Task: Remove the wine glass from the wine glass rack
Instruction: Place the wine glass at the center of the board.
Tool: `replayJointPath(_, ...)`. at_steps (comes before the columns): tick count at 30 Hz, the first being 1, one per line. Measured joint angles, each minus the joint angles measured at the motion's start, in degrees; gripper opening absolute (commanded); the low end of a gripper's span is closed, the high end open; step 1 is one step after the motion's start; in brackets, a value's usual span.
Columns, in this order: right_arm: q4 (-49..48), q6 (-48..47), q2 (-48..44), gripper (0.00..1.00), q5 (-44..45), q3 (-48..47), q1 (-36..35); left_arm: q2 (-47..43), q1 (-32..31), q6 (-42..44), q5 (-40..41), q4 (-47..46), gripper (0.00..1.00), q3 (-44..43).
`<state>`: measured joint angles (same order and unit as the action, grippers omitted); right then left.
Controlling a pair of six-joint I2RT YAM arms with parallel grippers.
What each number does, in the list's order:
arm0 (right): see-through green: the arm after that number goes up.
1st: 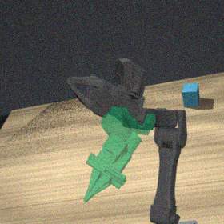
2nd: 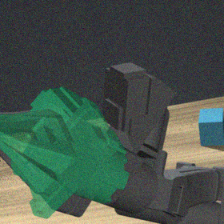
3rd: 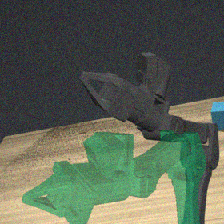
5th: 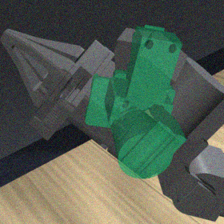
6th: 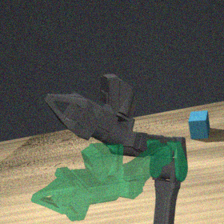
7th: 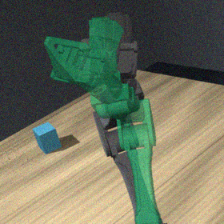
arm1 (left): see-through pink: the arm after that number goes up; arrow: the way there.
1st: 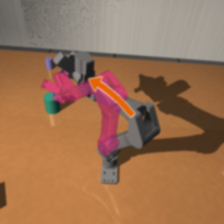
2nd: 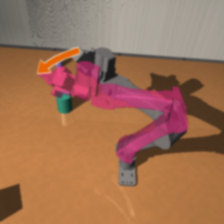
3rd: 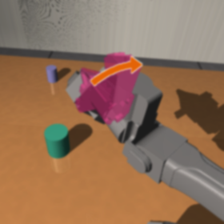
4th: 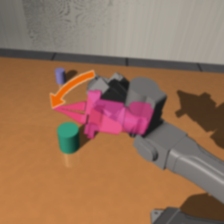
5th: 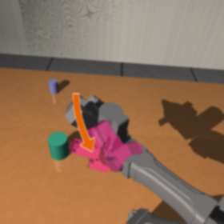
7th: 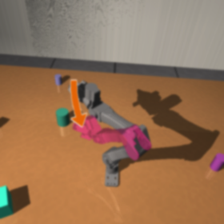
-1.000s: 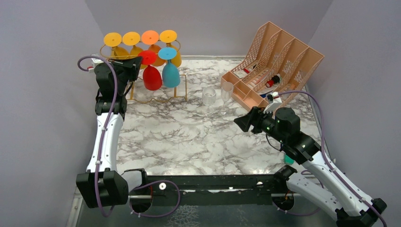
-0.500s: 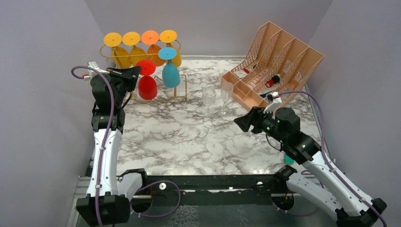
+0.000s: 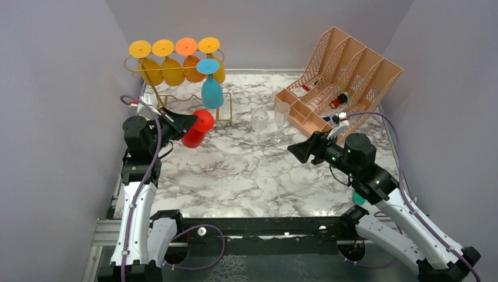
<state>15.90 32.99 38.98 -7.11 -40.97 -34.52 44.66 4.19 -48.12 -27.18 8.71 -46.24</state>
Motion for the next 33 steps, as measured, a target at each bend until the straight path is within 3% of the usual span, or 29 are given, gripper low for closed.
replayJointPath(9,-3.0,0.4,1.9,0.7,-4.5,0.5,0.0,1.5,-4.1,7.3,-14.1,-1.1,0.0,3.0)
replayJointPath(13,-4.9,0.6,3.7,0.68,-8.0,1.2,0.0,4.7,-10.3,10.5,-17.5,-1.6,0.0,3.2)
replayJointPath(20,-7.5,1.3,8.9,0.64,-16.0,1.3,0.0,9.3,-25.9,14.8,-17.7,-2.1,0.0,3.2)
replayJointPath(33,-14.5,5.7,17.5,0.56,-32.5,1.3,0.0,9.6,-37.1,11.9,-12.0,-11.8,0.0,7.1)
